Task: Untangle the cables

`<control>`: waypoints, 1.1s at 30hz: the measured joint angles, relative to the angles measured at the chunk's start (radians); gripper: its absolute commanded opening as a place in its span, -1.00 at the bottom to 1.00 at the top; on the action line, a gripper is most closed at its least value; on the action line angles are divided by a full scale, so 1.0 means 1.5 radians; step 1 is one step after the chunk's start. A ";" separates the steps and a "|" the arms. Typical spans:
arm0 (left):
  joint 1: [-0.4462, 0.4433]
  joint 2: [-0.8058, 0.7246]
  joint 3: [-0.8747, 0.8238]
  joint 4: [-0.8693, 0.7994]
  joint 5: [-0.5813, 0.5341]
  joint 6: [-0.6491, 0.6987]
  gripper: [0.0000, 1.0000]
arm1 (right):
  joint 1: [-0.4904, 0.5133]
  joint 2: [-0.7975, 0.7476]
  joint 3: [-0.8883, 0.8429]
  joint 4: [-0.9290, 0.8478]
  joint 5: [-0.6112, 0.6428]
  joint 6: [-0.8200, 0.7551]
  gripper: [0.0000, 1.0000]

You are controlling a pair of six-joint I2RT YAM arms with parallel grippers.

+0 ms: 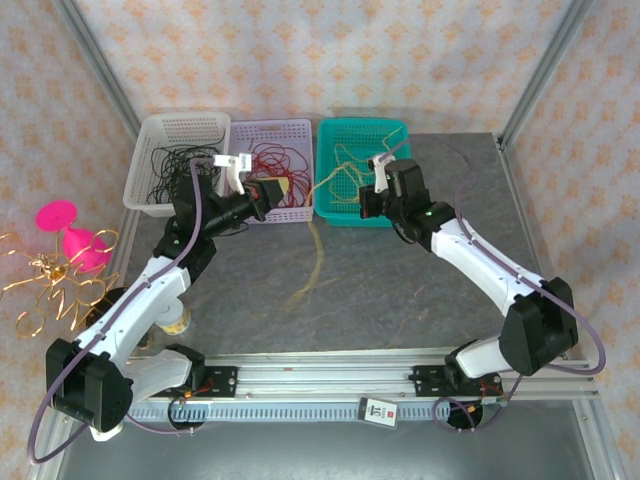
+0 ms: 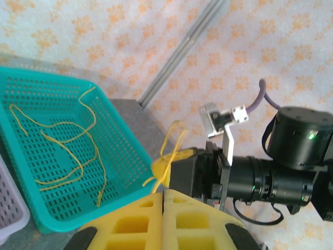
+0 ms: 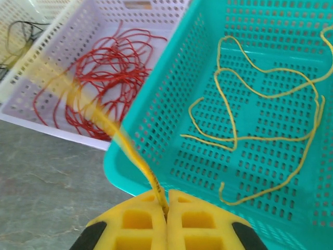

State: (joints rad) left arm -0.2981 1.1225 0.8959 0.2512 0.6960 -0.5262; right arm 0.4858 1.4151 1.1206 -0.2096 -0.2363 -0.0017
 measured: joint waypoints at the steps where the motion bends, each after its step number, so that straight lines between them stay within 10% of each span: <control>1: 0.000 0.000 0.002 0.005 -0.002 -0.003 -1.00 | -0.002 0.000 -0.007 0.000 -0.003 0.001 -1.00; 10: -0.001 0.026 0.002 0.040 0.002 -0.022 -0.80 | -0.003 -0.034 -0.052 -0.007 -0.049 0.053 -1.00; 33: -0.015 -0.020 -0.113 0.024 -0.051 -0.014 -0.59 | -0.252 0.305 0.414 -0.206 -0.052 0.176 -1.00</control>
State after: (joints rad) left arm -0.3210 1.0920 0.7261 0.2878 0.6193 -0.5468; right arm 0.1074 1.8721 1.7420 -0.5190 -0.3145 0.2619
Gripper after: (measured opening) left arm 0.206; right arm 0.042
